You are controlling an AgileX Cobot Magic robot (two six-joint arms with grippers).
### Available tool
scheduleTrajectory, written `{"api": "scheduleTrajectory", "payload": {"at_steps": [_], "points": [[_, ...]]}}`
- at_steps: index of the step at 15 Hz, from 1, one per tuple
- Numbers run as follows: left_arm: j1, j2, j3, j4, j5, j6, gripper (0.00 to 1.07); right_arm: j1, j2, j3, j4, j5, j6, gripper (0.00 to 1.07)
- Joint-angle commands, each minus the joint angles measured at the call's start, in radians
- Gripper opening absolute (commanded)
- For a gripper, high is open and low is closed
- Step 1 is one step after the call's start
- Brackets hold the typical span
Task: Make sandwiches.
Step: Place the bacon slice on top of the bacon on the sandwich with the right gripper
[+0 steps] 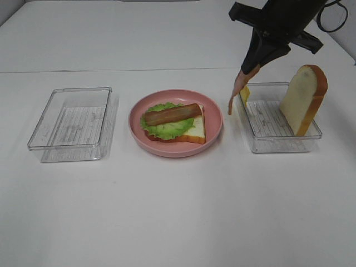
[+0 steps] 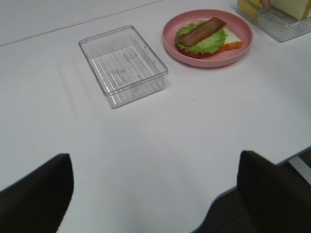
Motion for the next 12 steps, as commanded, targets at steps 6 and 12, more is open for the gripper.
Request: {"api": "scheduleTrajectory", "payload": {"at_steps": [6,12], "points": [[0.002,-0.024,0.001,-0.007,-0.010,0.001,0.87,0.112,0.056,-0.007,0.326,-0.166,-0.149,0.00],[0.002,-0.024,0.001,-0.007,-0.010,0.001,0.87,0.201,0.216,-0.007,0.497,-0.432,-0.201,0.00]]}}
